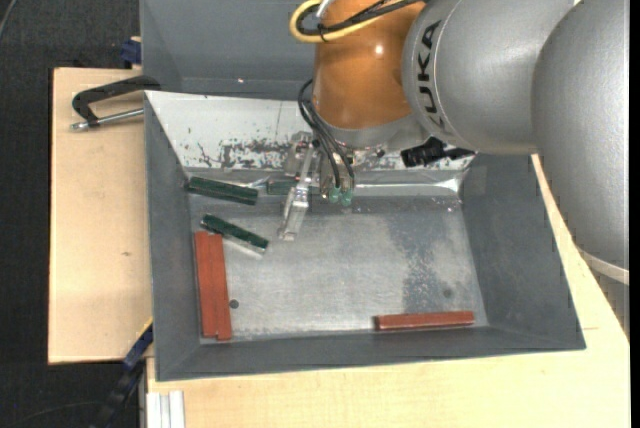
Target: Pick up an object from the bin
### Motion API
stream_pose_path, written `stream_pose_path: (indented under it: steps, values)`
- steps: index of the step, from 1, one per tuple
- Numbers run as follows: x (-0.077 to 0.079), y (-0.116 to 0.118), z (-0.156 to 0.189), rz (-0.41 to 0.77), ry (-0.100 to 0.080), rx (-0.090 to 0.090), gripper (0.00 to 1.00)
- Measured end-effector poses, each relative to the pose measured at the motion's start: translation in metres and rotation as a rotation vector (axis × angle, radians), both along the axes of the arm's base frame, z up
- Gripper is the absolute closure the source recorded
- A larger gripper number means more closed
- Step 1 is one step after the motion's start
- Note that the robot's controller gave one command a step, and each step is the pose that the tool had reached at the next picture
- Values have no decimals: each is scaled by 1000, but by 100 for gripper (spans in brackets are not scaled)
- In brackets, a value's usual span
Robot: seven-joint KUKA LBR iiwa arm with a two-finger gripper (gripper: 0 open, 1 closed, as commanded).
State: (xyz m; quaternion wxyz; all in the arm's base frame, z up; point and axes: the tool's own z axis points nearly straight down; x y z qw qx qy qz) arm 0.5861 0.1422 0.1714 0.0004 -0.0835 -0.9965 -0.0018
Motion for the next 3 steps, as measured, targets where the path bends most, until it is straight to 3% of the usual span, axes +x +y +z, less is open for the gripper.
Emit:
stream_pose_path:
  steps: [1,2,3]
  values:
    - [-5,59,-95,-253,4,-2,0]
    - [-3,58,-93,-255,1,-2,100]
    - [6,59,76,-186,-13,4,100]
